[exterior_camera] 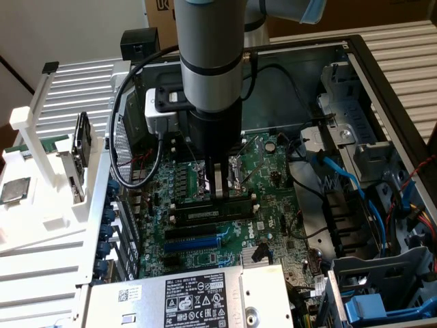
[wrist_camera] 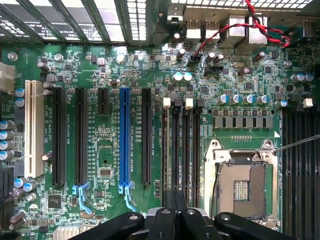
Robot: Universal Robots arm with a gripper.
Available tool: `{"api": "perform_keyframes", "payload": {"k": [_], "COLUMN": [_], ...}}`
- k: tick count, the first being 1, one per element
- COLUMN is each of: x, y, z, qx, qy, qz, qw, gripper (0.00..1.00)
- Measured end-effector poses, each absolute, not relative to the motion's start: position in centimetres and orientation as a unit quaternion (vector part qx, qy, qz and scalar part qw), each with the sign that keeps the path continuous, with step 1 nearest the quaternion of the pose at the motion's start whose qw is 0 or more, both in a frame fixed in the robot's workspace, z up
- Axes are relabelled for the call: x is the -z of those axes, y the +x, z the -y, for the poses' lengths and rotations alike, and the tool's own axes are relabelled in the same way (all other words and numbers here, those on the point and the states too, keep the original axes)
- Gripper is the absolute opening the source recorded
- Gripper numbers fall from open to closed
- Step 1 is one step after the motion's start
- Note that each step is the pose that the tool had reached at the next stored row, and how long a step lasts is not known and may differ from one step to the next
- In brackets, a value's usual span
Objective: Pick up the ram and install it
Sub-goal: 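Press down the ram until it locks into place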
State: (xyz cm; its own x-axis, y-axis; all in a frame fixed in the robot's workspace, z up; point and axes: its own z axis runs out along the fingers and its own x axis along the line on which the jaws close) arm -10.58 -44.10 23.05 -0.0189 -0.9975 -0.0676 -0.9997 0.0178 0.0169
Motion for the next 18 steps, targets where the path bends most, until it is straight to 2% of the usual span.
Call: {"api": "perform_keyframes", "payload": {"k": [18], "x": [-22.87], "y": [-10.58], "z": [44.31], "qx": [-0.034], "qy": [-0.700], "qz": [-0.713], "qw": [0.023], "gripper": [0.11]}}
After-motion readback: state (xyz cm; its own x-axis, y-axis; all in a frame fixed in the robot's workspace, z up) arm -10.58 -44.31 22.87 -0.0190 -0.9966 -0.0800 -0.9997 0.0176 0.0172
